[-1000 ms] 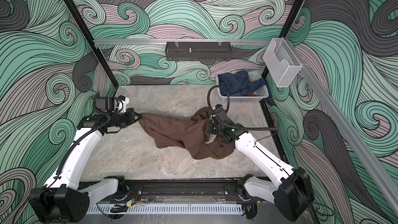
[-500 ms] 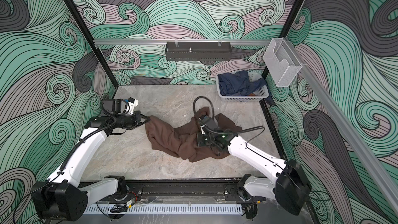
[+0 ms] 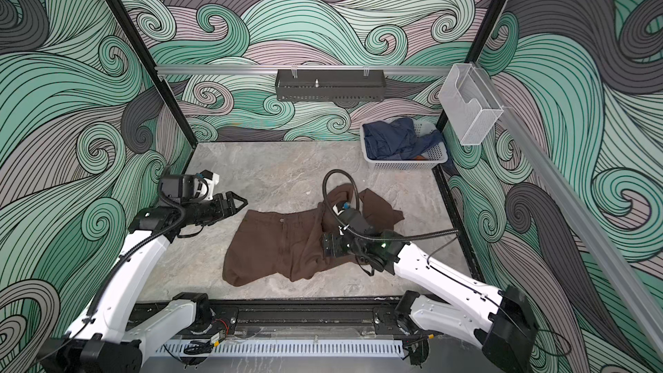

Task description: Fold and stack the trousers

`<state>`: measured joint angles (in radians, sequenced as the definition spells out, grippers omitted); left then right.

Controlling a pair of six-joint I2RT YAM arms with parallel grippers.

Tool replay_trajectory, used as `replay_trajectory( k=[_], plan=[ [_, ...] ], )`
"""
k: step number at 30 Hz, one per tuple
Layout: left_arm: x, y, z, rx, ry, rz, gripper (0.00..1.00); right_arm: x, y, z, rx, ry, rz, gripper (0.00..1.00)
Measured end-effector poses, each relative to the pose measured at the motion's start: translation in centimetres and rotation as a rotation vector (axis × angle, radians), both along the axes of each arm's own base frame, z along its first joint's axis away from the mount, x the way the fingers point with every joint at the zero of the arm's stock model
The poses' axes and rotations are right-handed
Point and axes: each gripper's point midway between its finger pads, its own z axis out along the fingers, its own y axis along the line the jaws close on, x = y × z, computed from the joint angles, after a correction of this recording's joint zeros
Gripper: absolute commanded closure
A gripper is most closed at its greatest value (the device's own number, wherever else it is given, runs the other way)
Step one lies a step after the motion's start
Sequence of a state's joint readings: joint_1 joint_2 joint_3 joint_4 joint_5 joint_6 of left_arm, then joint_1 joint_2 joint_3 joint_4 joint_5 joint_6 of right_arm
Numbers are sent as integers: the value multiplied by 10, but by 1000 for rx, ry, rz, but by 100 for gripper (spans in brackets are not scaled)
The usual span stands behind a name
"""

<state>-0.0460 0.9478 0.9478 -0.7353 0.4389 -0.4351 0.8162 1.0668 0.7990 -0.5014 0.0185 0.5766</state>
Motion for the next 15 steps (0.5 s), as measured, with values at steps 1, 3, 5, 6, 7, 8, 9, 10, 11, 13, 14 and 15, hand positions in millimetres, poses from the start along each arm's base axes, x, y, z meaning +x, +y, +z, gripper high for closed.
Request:
replay_trajectory(
  k=[1,3,5,6,7,8,9,10,11,13,14,15],
  plan=[
    [-3,2,0,3,-13,15,15,8,-2,2,0,1,-21,14],
    [-10,6,-1,4,-30,45,15,24,0,1,-5,19,-37,14],
    [-13,9,-3,2,-28,68,15,32,10,-5,-9,52,-23,13],
    [-14,9,-5,1,-23,75,15,36,18,-8,-9,74,-9,12],
    [-14,10,-6,0,-16,82,15,39,24,-12,-9,91,1,11],
    [-14,10,-8,0,-11,88,15,43,31,-16,-8,108,11,10],
    [-14,11,-11,-1,-3,92,15,47,37,-21,-9,126,20,10],
    [-15,11,-13,-2,3,96,15,50,42,-25,-12,141,25,10],
    [-15,11,-15,-2,8,99,15,54,47,-30,-14,155,28,9],
    [-16,11,-18,-5,17,103,15,63,52,-40,-21,181,24,9],
    [-17,11,-19,-6,20,105,15,67,53,-45,-25,192,17,10],
    [-17,11,-19,-8,21,106,15,71,53,-49,-27,204,9,11]
  ],
)
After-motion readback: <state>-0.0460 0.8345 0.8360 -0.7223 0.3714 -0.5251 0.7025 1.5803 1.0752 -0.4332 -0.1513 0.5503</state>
